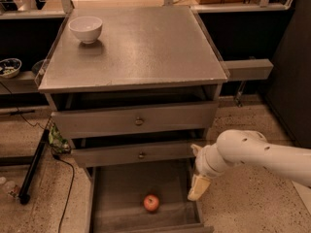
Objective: Pick apple from bottom drawer and place on counter
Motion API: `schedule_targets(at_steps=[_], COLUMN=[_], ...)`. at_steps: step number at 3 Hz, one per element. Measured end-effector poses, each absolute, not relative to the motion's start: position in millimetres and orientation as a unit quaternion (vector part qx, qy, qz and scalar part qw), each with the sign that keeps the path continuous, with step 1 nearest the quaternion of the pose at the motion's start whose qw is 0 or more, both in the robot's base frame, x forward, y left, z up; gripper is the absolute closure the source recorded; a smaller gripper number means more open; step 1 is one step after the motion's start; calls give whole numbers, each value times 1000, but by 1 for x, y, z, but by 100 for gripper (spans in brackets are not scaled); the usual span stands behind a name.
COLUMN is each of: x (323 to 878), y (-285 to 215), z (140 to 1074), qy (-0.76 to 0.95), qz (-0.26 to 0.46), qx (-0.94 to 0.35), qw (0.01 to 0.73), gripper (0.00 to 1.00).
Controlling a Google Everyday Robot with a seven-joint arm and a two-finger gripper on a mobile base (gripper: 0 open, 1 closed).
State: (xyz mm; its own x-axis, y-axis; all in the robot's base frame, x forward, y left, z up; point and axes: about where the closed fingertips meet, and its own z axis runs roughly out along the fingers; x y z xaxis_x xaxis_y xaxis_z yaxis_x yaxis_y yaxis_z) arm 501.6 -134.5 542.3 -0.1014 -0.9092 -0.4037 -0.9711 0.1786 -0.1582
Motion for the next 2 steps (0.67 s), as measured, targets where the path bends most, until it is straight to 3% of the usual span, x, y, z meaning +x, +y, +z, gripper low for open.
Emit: schedule_targets(at_steps=[2], x=[495], y=[-127], z=[458], qy=[756], qz=[54], qx=[-625], qw=[187], gripper=[0])
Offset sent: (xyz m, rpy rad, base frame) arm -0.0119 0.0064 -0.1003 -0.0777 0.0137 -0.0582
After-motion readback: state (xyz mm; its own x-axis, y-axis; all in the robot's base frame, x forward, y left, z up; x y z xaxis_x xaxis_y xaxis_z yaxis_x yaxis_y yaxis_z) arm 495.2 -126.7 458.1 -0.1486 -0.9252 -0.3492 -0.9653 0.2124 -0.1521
